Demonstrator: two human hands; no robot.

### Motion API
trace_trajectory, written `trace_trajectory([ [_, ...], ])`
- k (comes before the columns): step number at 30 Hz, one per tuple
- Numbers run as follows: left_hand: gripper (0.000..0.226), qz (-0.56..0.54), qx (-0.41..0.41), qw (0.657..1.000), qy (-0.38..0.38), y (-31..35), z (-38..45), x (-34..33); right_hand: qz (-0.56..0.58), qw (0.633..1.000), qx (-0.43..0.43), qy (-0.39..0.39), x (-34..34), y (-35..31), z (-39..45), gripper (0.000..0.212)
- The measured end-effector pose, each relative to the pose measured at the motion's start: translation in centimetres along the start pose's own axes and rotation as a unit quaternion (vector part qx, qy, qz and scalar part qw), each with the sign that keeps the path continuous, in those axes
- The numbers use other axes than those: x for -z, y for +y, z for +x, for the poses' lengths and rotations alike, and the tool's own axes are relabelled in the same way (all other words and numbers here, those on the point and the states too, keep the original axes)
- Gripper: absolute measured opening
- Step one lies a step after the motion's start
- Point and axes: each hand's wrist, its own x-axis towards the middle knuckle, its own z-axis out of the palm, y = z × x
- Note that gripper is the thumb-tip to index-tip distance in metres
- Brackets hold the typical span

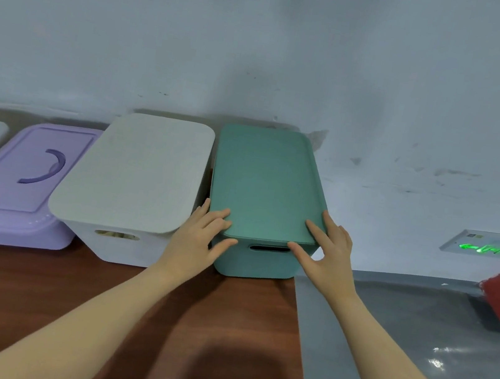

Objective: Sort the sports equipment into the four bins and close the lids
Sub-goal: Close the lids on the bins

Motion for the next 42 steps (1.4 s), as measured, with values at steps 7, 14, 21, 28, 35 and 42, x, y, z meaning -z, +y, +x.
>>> trace_trajectory([
  [7, 0.039, 0.145, -0.062, 0.987, -0.006, -0.4, 0.2, 1.0, -0.024, 0.999, 0.000, 0.021, -0.6, -0.8, -0.5, 0.062],
  [14, 0.054, 0.119, -0.046, 0.991, -0.036, -1.5, 0.2, 2.0, -0.066, 0.997, 0.003, 0.042, -1.1, -1.9, -0.7, 0.056],
  [21, 0.051, 0.114, -0.035, 0.993, -0.025, -1.3, 0.1, 2.2, -0.158, 0.986, -0.027, -0.039, -0.5, -2.5, 1.3, 0.060],
  [28, 0.040, 0.138, -0.081, 0.987, -0.029, -1.8, 0.8, 2.8, -0.173, 0.976, -0.074, -0.110, -1.1, -3.3, 3.1, 0.075],
  [35, 0.068, 0.149, 0.068, 0.979, -0.120, -0.9, 4.1, 3.2, -0.170, 0.969, -0.105, -0.144, -0.7, -3.0, 5.2, 0.082],
  [42, 0.086, 0.144, 0.175, 0.950, -0.214, -1.4, 5.7, 1.6, -0.096, 0.974, -0.133, -0.159, -0.6, -2.9, 6.4, 0.074],
])
